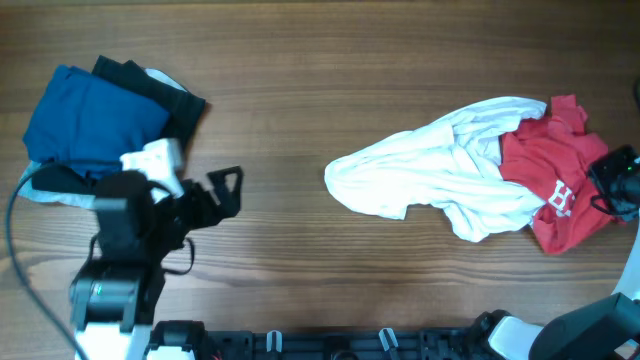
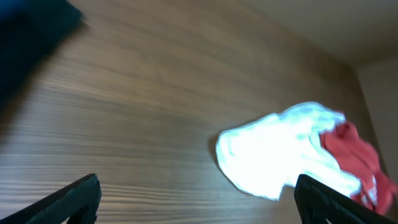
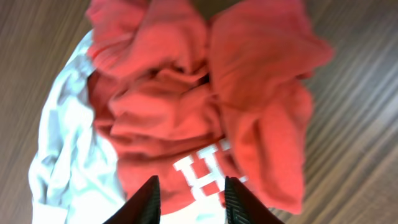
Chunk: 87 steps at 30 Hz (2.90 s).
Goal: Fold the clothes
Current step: 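Reach the left gripper to the white shirt's left end and grasp it, then pull the white shirt leftward with the left gripper, releasing the right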
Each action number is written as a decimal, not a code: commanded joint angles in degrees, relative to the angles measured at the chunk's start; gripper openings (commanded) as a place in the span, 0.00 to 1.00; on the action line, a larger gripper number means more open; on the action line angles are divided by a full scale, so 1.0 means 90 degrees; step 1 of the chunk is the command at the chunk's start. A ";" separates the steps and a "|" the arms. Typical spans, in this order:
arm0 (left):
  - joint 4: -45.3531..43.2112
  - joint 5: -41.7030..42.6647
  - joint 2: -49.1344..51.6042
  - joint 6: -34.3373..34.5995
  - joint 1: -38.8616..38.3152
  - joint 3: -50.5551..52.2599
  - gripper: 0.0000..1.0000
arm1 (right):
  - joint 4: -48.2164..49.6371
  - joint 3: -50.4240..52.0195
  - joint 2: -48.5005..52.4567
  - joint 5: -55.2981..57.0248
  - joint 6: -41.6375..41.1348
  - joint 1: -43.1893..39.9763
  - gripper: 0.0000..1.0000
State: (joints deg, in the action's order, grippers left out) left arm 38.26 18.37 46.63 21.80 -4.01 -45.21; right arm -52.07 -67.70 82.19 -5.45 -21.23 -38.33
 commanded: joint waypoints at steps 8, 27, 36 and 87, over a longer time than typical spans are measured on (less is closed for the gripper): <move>-0.2210 0.0202 0.3393 0.1154 -0.2242 -0.0104 1.00 | -0.0257 0.0080 0.0267 0.0153 0.0578 0.0964 0.68; -0.6198 0.0488 0.6669 0.2487 -0.3577 -0.0104 0.52 | -0.0318 0.0080 0.0418 0.0146 0.0670 0.0971 0.68; -0.6615 0.0797 0.5960 0.2484 -0.3104 -0.0104 0.04 | -0.0342 0.0080 0.0418 0.0148 0.0670 0.0971 0.68; -0.2356 -0.0260 0.4354 0.2375 -0.1836 -0.0102 0.31 | -0.0792 -0.0663 0.0126 0.2302 -0.0214 0.0962 0.04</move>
State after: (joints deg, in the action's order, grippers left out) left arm 15.27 19.00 83.00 40.58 -20.32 -46.09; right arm -59.18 -73.63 83.26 8.19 -19.66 -29.67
